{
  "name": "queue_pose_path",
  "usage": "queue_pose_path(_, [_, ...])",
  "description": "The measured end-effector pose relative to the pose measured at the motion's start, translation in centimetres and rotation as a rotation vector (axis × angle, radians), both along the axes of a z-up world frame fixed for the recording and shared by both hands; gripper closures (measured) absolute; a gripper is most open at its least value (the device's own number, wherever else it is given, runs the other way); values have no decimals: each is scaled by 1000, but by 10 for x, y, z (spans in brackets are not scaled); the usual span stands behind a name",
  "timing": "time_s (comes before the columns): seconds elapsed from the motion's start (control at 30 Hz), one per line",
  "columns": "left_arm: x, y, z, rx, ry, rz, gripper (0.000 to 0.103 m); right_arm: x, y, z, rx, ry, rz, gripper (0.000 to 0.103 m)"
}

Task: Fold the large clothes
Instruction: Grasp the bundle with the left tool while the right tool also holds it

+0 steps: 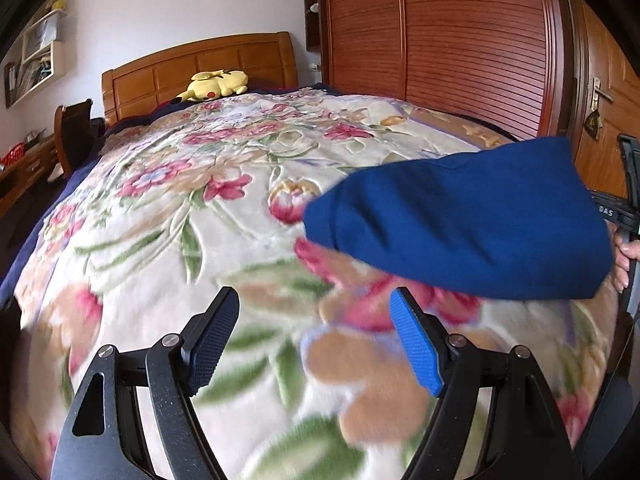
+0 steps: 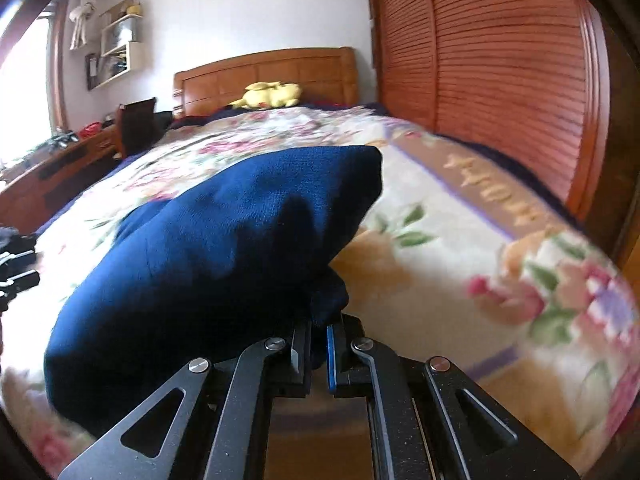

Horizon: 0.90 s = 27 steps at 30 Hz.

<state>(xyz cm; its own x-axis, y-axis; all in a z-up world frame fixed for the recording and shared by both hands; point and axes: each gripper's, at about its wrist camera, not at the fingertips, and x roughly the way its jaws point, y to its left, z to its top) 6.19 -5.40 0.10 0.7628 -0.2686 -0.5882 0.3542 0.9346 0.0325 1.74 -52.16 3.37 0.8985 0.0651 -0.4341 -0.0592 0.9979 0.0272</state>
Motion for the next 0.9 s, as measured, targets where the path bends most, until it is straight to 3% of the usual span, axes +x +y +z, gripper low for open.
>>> queue_pose_path(0.27, [77, -23, -7, -13, 65, -20, 24, 15, -6, -8, 86, 3, 28, 96])
queue_pose_path(0.37, [98, -31, -10, -11, 75, -32, 34, 11, -9, -7, 95, 8, 11, 81])
queue_pose_path(0.43, [107, -37, -12, -2, 86, -46, 41, 9, -3, -5, 99, 21, 9, 78])
queue_pose_path(0.63, [126, -47, -29, 33, 132, -57, 42, 24, 4, -9, 101, 112, -3, 68])
queue_pose_path(0.8, [127, -50, -34, 50, 130, -67, 42, 28, 5, -8, 93, 132, -54, 48])
queue_pose_path(0.9, [129, -54, -37, 66, 129, -75, 42, 35, 6, -9, 103, 161, -52, 44])
